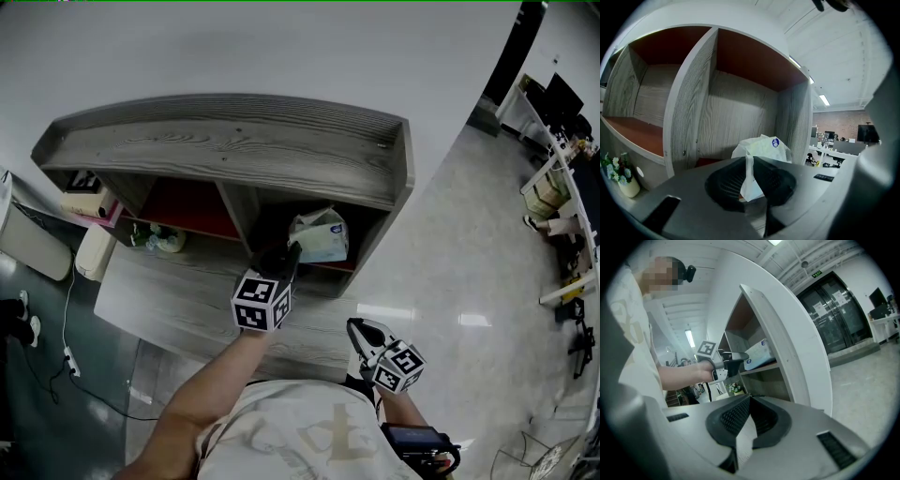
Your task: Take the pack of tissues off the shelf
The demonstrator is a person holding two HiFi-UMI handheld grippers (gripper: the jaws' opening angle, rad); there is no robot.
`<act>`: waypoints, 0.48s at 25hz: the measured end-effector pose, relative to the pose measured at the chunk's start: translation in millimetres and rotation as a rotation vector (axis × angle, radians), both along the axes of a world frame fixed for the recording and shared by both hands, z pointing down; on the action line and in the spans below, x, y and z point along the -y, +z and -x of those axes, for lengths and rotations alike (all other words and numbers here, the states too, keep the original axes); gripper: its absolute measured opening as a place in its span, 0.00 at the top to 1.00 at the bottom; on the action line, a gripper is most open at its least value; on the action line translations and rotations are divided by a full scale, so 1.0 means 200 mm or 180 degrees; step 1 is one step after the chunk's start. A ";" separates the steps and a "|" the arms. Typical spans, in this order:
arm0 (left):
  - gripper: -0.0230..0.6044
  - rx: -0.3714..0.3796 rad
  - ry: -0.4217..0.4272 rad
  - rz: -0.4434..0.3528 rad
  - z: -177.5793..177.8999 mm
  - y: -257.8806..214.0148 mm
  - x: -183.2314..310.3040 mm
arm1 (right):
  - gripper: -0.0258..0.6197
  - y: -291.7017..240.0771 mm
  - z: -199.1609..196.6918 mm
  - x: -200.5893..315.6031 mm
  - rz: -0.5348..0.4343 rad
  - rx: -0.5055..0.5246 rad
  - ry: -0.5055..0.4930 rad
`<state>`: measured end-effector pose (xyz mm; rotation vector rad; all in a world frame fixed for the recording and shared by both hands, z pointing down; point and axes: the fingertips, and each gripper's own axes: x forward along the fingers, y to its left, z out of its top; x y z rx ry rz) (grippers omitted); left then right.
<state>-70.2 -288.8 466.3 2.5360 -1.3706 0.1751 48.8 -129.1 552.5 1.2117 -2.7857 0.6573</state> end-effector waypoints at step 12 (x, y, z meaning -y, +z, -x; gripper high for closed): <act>0.90 -0.0097 -0.0038 -0.0118 0.03 -0.05 -0.01 | 0.95 0.00 0.00 0.00 -0.0015 -0.0002 0.0011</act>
